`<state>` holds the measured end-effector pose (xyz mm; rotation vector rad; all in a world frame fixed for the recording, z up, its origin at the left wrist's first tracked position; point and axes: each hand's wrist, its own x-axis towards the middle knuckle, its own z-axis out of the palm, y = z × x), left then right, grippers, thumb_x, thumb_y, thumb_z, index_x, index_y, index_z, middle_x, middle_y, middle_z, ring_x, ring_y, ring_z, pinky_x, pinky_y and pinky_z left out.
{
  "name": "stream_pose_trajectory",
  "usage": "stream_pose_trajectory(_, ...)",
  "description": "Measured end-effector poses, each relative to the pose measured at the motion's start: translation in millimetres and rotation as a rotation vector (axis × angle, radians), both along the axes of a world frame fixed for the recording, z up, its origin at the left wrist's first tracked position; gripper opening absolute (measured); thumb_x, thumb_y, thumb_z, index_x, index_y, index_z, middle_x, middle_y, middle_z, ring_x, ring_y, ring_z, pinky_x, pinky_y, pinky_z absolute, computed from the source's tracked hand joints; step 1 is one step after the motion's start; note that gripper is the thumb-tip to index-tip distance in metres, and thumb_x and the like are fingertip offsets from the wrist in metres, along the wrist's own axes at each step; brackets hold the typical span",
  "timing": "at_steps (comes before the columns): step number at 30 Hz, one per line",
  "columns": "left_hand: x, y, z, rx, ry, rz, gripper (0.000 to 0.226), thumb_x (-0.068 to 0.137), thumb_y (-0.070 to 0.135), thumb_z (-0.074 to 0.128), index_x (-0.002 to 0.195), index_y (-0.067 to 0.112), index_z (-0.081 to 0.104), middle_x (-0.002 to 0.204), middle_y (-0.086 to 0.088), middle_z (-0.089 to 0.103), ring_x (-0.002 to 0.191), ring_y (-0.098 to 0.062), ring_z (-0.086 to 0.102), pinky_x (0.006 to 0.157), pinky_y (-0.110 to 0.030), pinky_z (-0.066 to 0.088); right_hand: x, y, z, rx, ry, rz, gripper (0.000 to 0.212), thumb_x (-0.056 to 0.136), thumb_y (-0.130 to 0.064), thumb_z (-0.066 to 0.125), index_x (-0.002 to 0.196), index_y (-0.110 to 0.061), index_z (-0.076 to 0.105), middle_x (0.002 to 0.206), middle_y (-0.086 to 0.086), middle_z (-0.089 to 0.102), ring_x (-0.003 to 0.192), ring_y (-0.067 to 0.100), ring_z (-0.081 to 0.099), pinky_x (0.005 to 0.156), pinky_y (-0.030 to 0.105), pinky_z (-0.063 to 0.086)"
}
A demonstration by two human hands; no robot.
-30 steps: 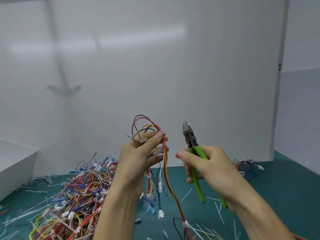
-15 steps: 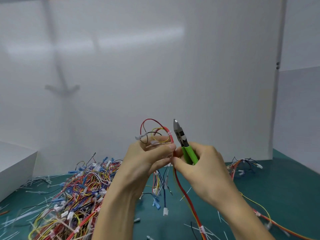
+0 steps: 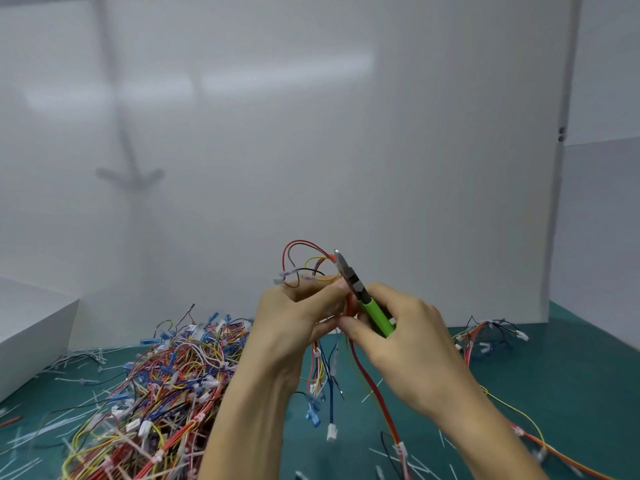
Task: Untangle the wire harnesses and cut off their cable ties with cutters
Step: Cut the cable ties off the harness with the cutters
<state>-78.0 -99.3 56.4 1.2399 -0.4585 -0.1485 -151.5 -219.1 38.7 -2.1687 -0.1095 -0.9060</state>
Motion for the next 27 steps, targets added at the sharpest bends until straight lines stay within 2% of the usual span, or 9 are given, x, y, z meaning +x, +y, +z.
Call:
stream_pose_trajectory(2, 0, 0, 1, -0.055, 0.046, 0.020, 0.003, 0.077, 0.010, 0.076, 0.076, 0.007, 0.076, 0.076, -0.008, 0.075, 0.065, -0.012, 0.071, 0.058, -0.018, 0.055, -1, -1, 2, 0.044, 0.007, 0.032, 0.025, 0.089, -0.047, 0.065, 0.076, -0.025, 0.059, 0.060, -0.010, 0.053, 0.055, 0.009, 0.042, 0.052, 0.017, 0.037)
stream_pose_trajectory(4, 2, 2, 2, -0.111, 0.070, 0.046, 0.004, 0.076, 0.008, 0.076, 0.079, 0.006, 0.075, 0.079, -0.008, 0.076, 0.064, -0.011, 0.071, 0.059, -0.018, 0.056, -3, -4, 4, 0.044, 0.064, 0.023, 0.049, 0.085, -0.067, 0.049, 0.074, -0.019, 0.057, 0.059, -0.002, 0.049, 0.056, 0.013, 0.042, 0.052, 0.024, 0.035)
stream_pose_trajectory(6, 4, 5, 3, -0.172, 0.085, 0.052, 0.011, 0.074, 0.008, 0.075, 0.085, 0.005, 0.074, 0.080, -0.008, 0.077, 0.065, -0.010, 0.071, 0.061, -0.019, 0.057, -4, -8, 4, -0.005, 0.166, -0.018, 0.075, 0.075, -0.080, 0.028, 0.085, -0.015, 0.063, 0.072, 0.005, 0.061, 0.070, 0.020, 0.055, 0.065, 0.032, 0.045)
stream_pose_trajectory(8, 4, 9, 4, -0.201, 0.089, 0.056, 0.020, 0.069, 0.010, 0.076, 0.088, 0.005, 0.073, 0.082, -0.009, 0.077, 0.067, -0.011, 0.072, 0.063, -0.020, 0.058, -5, -11, 3, -0.054, 0.240, -0.052, 0.086, 0.070, -0.083, 0.017, 0.092, -0.015, 0.065, 0.080, 0.007, 0.065, 0.079, 0.022, 0.060, 0.068, 0.032, 0.045)
stream_pose_trajectory(11, 4, 11, 5, -0.204, 0.063, 0.071, 0.024, 0.062, 0.014, 0.076, 0.084, 0.006, 0.074, 0.082, -0.011, 0.077, 0.069, -0.013, 0.073, 0.064, -0.021, 0.059, -5, -10, 1, -0.078, 0.280, -0.069, 0.084, 0.068, -0.082, 0.014, 0.090, -0.018, 0.065, 0.081, 0.006, 0.066, 0.072, 0.019, 0.058, 0.063, 0.032, 0.043)
stream_pose_trajectory(16, 3, 11, 5, -0.171, 0.014, 0.088, 0.021, 0.060, 0.016, 0.077, 0.080, 0.010, 0.076, 0.085, -0.010, 0.077, 0.075, -0.016, 0.074, 0.067, -0.022, 0.060, -1, -5, 3, 0.059, 0.263, 0.014, 0.081, 0.069, -0.083, 0.019, 0.084, -0.019, 0.066, 0.066, -0.012, 0.060, 0.064, 0.008, 0.054, 0.072, 0.037, 0.050)
stream_pose_trajectory(19, 3, 9, 4, -0.153, -0.002, 0.101, 0.017, 0.070, 0.010, 0.076, 0.086, 0.007, 0.075, 0.087, -0.010, 0.077, 0.076, -0.016, 0.074, 0.070, -0.023, 0.061, -1, -3, 3, 0.068, 0.269, 0.009, 0.078, 0.068, -0.084, 0.020, 0.080, -0.022, 0.066, 0.064, -0.006, 0.057, 0.068, 0.016, 0.056, 0.074, 0.041, 0.052)
stream_pose_trajectory(23, 3, 9, 4, -0.134, -0.020, 0.123, 0.011, 0.079, 0.005, 0.073, 0.090, 0.006, 0.075, 0.088, -0.010, 0.078, 0.077, -0.015, 0.074, 0.071, -0.022, 0.060, -1, -5, 3, 0.056, 0.272, -0.016, 0.076, 0.067, -0.084, 0.020, 0.076, -0.024, 0.066, 0.062, -0.006, 0.058, 0.066, 0.015, 0.057, 0.073, 0.040, 0.052)
stream_pose_trajectory(27, 1, 8, 5, -0.144, -0.048, 0.109, 0.028, 0.067, 0.015, 0.075, 0.093, 0.005, 0.075, 0.089, -0.011, 0.077, 0.077, -0.014, 0.074, 0.070, -0.021, 0.059, -2, -5, 4, 0.088, 0.282, -0.004, 0.074, 0.069, -0.082, 0.021, 0.076, -0.024, 0.066, 0.058, -0.026, 0.058, 0.061, -0.002, 0.055, 0.070, 0.033, 0.052)
